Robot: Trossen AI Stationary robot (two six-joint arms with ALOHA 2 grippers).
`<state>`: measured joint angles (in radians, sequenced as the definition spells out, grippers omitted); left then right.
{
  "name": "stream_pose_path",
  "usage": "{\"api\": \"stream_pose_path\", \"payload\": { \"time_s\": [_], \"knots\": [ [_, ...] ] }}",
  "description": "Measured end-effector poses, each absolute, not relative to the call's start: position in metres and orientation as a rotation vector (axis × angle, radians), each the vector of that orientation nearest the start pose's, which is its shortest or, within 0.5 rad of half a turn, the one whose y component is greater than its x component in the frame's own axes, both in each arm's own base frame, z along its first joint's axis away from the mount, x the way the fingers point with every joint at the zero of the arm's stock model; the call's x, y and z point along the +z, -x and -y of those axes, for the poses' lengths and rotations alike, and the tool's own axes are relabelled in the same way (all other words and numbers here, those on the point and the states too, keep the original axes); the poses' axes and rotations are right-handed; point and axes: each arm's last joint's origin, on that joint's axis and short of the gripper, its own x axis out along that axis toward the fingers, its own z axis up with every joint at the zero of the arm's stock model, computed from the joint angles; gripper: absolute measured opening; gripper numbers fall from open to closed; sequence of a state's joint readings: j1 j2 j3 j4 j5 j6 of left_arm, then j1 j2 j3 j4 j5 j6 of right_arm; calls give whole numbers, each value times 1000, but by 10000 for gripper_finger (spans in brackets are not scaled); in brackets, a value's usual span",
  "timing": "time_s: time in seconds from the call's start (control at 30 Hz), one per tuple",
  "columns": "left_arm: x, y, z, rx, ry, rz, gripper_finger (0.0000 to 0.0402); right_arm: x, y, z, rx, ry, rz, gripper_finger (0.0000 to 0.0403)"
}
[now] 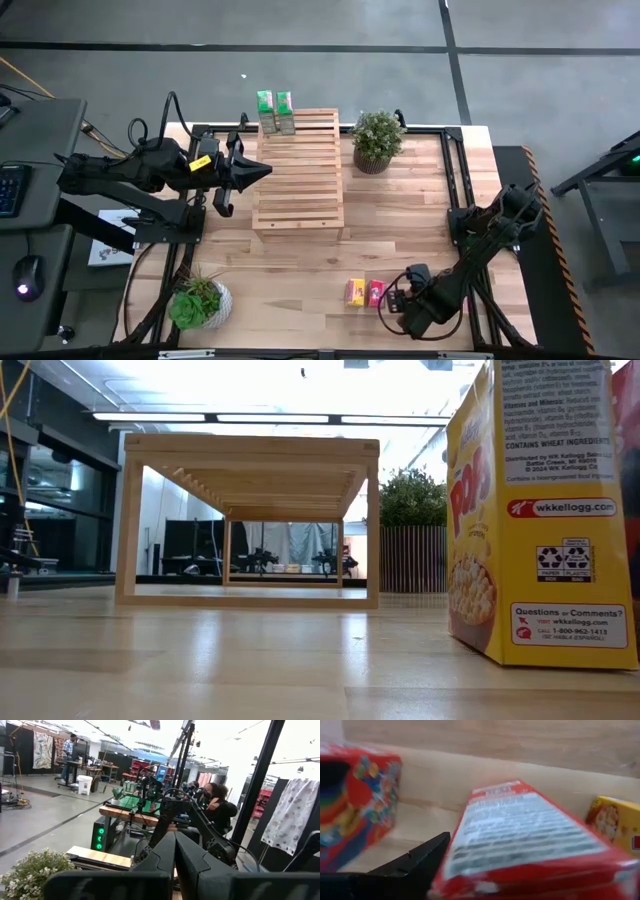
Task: Stack cereal on shelf
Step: Put the right red cereal box on the shelf
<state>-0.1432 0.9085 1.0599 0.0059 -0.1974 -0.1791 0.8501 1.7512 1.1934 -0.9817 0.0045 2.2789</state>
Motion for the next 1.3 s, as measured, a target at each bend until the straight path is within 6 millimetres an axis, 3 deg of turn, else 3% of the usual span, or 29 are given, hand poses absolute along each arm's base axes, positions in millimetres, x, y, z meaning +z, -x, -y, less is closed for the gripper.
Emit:
{"api": "stream_pose_path", "payload": {
  "time_s": [0.53, 1.1, 1.2, 1.3],
  "knots": [
    [425, -184, 21, 41, 176, 181, 0, 188, -211, -228, -993, -1064, -1389, 298],
    [425, -184, 21, 41, 175, 181, 0, 192, -210, -228, -959, -1059, -1443, 155],
    [425, -184, 21, 41, 175, 181, 0, 202, -211, -228, -943, -1049, -1436, 152],
    [425, -184, 21, 41, 175, 181, 0, 227, -210, -227, -925, -995, -1437, 160]
  ]
}}
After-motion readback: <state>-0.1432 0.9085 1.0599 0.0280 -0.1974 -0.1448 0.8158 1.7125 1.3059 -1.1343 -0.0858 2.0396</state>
